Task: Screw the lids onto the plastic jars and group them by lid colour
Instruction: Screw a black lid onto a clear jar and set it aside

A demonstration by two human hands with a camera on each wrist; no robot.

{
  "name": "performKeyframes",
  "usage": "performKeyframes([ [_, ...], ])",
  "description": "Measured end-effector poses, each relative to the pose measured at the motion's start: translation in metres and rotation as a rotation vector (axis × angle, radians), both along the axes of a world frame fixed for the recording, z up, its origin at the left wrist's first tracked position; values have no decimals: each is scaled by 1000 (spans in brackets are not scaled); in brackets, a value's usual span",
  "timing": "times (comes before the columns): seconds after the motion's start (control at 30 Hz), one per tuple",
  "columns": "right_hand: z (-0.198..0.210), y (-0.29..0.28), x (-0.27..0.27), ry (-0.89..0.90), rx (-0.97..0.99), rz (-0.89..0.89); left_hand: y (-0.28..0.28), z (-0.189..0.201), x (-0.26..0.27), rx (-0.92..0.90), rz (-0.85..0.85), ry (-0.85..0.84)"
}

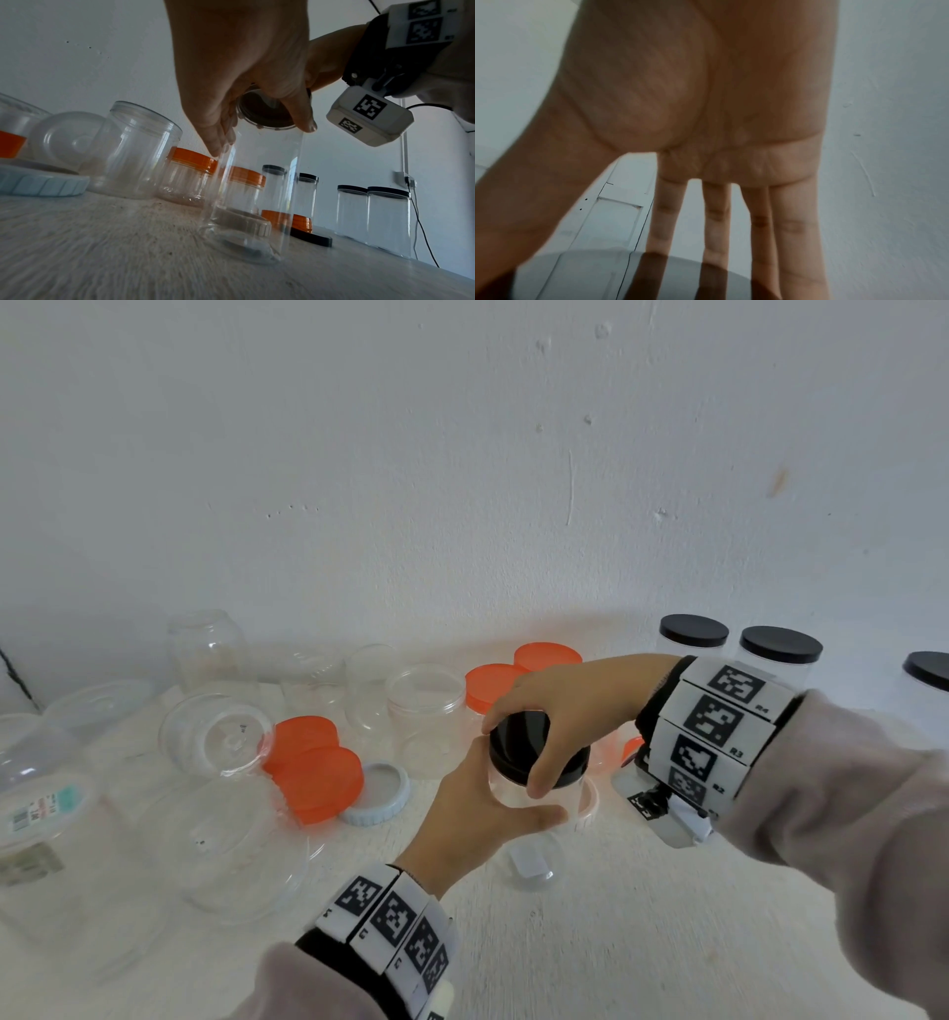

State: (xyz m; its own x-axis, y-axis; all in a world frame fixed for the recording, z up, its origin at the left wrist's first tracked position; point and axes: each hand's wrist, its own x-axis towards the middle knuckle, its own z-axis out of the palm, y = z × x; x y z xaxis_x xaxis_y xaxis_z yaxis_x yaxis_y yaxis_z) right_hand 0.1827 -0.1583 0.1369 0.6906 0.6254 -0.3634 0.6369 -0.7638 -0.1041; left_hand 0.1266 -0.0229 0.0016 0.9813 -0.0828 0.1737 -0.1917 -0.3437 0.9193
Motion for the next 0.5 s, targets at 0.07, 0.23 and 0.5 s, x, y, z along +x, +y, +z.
performKeyframes([
  [0.07, -3, 1, 0, -30, 4, -15, 1, -1, 0, -6, 3, 11],
  [0.23, -16, 6, -3, -161, 23, -109, 1, -2, 1, 1, 4, 28],
  [0.5, -1, -2, 0, 30, -14, -21, 1, 0, -1, 2, 1, 1],
])
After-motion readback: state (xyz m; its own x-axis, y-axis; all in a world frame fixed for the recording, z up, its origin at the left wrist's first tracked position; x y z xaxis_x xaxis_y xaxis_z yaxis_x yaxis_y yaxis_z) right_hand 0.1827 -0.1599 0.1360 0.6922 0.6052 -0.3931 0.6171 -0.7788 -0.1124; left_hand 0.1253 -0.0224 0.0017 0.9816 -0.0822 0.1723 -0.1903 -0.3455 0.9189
